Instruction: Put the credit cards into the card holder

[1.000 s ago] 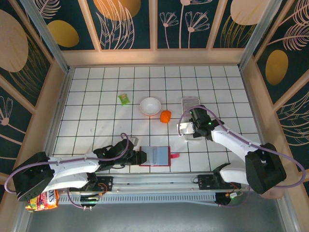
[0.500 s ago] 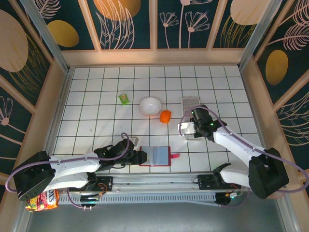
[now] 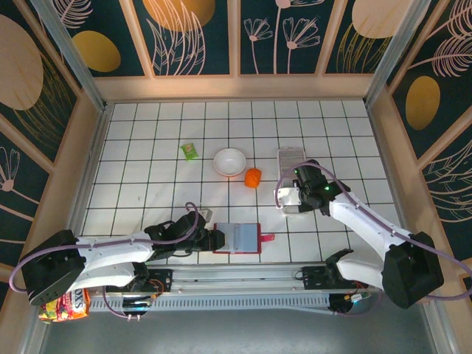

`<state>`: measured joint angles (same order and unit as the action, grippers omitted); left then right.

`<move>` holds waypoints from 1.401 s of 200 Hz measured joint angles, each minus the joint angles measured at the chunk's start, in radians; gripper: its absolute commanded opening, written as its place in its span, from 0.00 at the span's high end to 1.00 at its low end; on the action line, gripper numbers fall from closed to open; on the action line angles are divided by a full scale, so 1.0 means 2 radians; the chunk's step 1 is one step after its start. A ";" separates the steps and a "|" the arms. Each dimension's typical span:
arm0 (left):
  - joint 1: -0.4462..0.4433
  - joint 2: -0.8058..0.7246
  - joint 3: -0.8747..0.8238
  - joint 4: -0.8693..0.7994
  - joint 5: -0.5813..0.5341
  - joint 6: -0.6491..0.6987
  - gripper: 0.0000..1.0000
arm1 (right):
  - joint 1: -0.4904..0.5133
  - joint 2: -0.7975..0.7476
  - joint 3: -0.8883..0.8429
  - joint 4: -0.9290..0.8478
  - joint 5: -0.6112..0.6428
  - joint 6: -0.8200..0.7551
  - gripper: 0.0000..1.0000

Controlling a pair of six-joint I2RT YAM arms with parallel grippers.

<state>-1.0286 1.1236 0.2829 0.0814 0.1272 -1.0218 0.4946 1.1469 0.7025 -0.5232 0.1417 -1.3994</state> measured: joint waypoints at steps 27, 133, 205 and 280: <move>0.000 0.002 0.004 -0.005 -0.001 0.004 0.46 | 0.015 -0.009 0.019 -0.024 -0.001 0.022 1.00; 0.000 -0.037 0.013 -0.043 -0.071 0.011 0.44 | 0.088 -0.068 0.136 -0.048 -0.137 0.635 1.00; 0.000 -0.101 0.000 -0.057 -0.120 -0.016 0.62 | 0.210 -0.147 -0.126 0.134 -0.222 1.097 1.00; 0.000 -0.094 -0.011 -0.052 -0.128 -0.035 0.68 | 0.283 -0.073 -0.191 0.301 -0.160 1.237 1.00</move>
<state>-1.0286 0.9348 0.2615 -0.0227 -0.1280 -1.0908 1.0607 1.0000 0.3206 0.0792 -0.1776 1.0744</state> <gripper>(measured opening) 0.318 0.041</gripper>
